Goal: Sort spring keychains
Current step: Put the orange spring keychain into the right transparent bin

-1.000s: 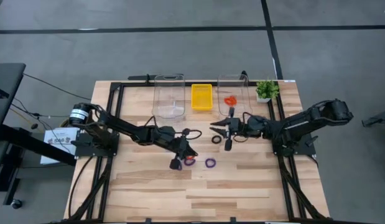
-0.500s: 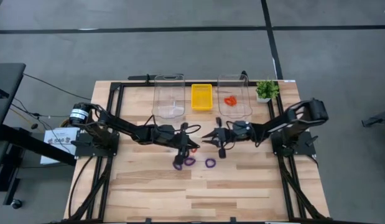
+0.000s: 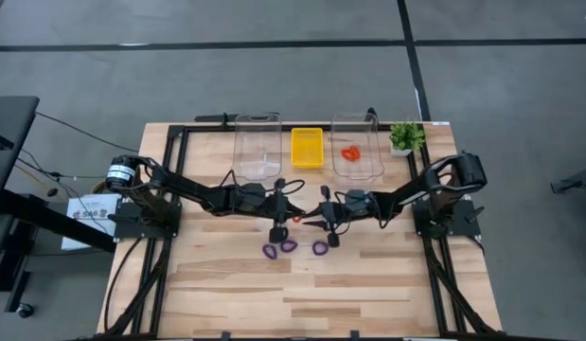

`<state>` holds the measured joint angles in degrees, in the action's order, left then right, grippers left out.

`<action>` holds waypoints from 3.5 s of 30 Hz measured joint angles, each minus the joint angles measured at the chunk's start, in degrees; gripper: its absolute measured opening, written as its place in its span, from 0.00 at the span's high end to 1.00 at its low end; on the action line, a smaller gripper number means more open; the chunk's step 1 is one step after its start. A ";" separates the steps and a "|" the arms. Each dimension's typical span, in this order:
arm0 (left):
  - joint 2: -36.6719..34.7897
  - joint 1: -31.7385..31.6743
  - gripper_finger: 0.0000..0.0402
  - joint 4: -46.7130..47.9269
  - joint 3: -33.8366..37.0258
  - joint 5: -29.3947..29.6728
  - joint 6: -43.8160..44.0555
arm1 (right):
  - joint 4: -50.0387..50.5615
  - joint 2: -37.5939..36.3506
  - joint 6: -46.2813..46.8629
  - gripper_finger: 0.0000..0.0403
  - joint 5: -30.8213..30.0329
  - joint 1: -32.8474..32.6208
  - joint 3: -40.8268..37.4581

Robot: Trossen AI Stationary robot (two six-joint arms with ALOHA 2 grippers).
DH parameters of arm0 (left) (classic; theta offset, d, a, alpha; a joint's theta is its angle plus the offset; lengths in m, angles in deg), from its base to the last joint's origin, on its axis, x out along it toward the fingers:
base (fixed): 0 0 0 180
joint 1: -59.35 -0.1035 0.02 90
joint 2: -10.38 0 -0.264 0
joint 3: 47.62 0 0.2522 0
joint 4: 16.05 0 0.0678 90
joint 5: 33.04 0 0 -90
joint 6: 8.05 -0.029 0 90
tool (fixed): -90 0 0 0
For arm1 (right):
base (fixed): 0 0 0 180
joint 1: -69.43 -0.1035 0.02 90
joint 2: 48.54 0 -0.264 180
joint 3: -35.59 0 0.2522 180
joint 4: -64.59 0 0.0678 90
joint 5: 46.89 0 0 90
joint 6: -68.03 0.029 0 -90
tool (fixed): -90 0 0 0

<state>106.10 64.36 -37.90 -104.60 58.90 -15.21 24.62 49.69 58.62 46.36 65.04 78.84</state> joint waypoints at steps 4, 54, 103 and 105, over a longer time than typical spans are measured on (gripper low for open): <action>0.00 0.03 0.96 -0.02 0.00 -0.14 0.12 | -1.33 -0.08 -0.11 0.83 -0.13 -0.01 0.00; -0.02 0.21 0.96 -0.18 -0.05 -0.21 0.29 | -4.91 -0.08 1.91 0.99 -4.55 -0.74 0.22; 0.19 -0.04 0.69 5.10 0.12 2.53 0.14 | 11.44 -11.02 4.94 0.99 -6.42 -0.51 0.44; 0.24 -0.20 0.69 5.22 0.12 2.56 0.15 | 15.24 -13.53 4.96 0.99 -6.40 -1.22 0.44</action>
<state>106.34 64.16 -32.68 -104.48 61.46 -15.06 39.85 36.17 63.58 39.95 63.82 79.28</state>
